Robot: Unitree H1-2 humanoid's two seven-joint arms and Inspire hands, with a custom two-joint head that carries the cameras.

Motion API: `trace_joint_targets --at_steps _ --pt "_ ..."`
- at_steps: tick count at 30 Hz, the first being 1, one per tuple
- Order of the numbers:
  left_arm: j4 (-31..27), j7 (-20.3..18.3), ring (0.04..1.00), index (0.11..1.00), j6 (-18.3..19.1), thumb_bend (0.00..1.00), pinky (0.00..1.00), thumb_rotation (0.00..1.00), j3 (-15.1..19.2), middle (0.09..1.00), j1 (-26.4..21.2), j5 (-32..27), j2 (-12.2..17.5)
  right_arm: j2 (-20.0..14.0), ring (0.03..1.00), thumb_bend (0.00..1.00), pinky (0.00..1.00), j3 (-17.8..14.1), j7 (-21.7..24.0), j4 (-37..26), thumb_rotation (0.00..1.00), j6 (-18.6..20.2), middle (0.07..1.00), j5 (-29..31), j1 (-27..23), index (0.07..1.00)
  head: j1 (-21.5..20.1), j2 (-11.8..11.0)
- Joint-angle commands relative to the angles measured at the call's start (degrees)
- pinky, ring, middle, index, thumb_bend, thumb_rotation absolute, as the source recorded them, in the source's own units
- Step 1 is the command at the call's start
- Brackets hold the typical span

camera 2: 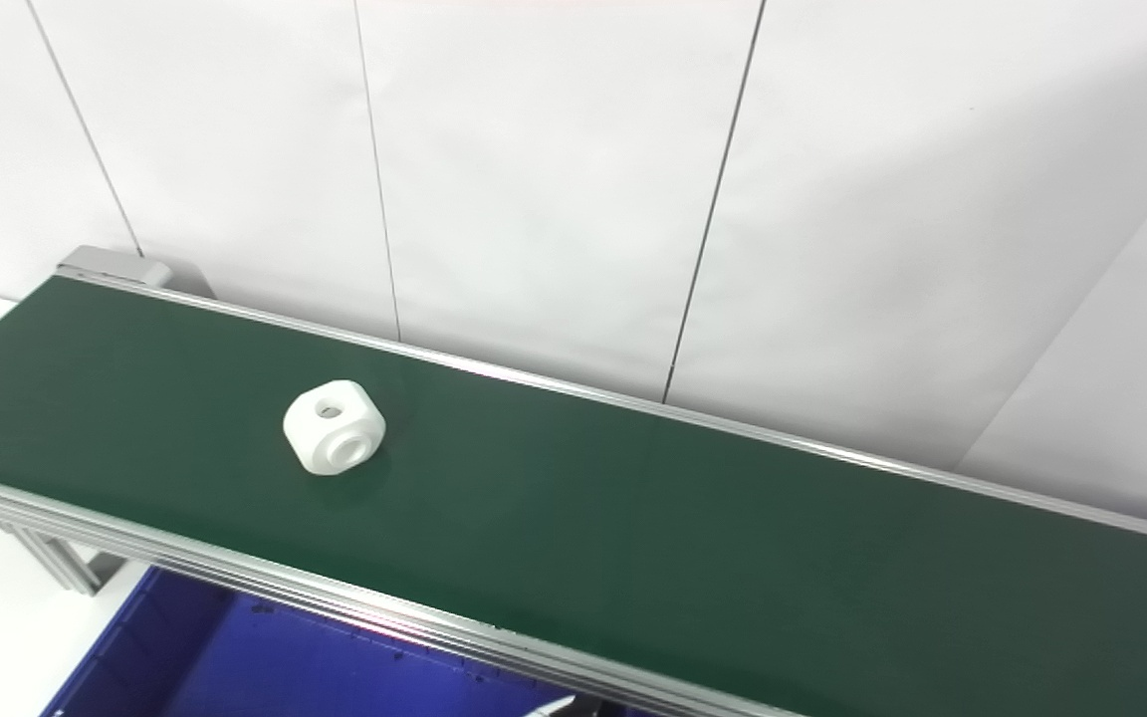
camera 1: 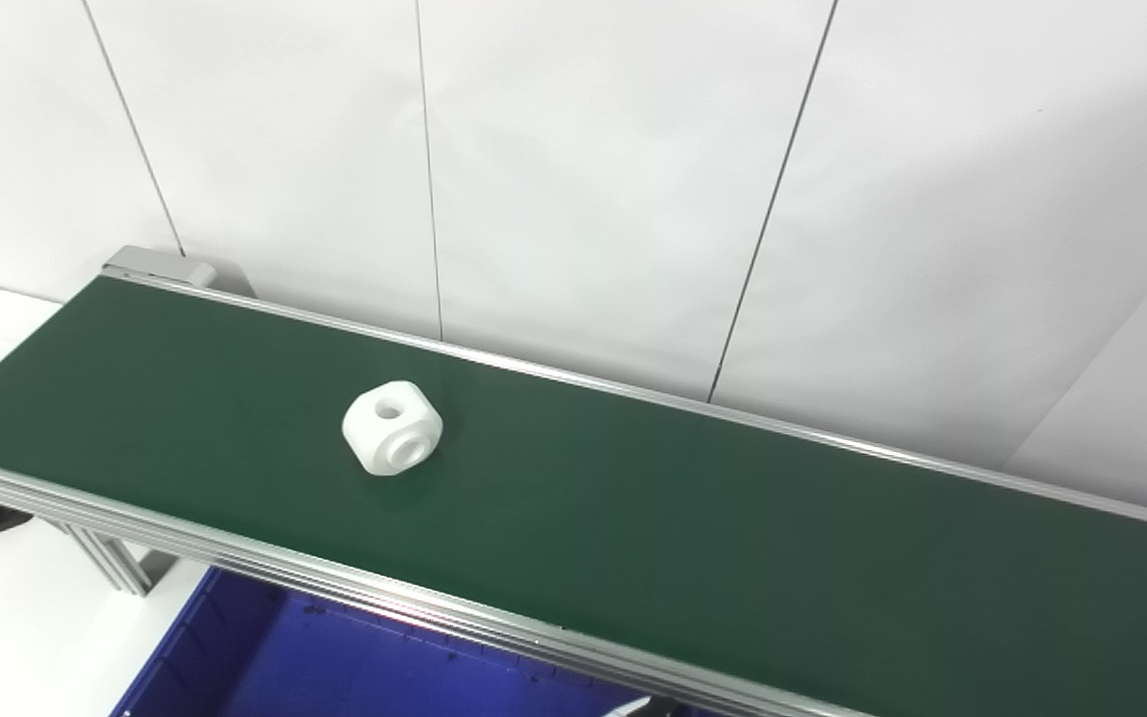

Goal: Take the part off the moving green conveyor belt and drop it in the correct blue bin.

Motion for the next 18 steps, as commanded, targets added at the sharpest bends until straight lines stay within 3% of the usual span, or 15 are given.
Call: trace_joint_targets --at_steps 1,4,9,13,18 --pt "-6.42 -0.76 0.879 0.879 -2.05 0.95 0.81 0.75 0.24 0.891 0.54 -2.78 0.03 -0.06 1.000 0.87 0.96 -0.50 0.82 -1.69 0.99 -2.70 1.000 0.04 0.54 1.000 -0.01 0.31" --pt "-12.58 -1.94 0.854 0.841 -1.53 0.99 0.77 0.69 1.02 0.863 1.05 -5.12 -0.08 -0.06 1.000 0.87 0.97 -0.62 1.09 -1.72 0.99 -2.70 1.000 -0.30 0.44 1.000 -0.17 0.13" --pt "-22.96 -1.84 0.801 0.750 -1.54 0.97 0.67 0.57 4.52 0.798 -2.06 -2.32 -0.68 0.22 1.000 0.84 1.00 -0.53 1.05 -1.31 0.99 -2.70 1.000 -0.86 -0.18 1.000 0.15 -0.39" --pt "-25.08 0.13 0.787 0.724 -0.36 0.99 0.66 0.46 10.91 0.785 -7.20 4.11 -0.97 0.68 1.000 0.81 1.00 -0.49 1.45 -0.73 0.98 -2.70 1.000 -0.53 -0.79 1.000 0.08 -0.61" --pt "-23.41 2.07 0.794 0.729 2.58 1.00 0.67 0.42 17.94 0.791 -14.10 12.94 -1.08 1.76 1.000 0.80 1.00 -1.22 2.81 0.06 0.95 -2.70 1.000 0.75 -1.21 1.000 -0.42 -0.89"
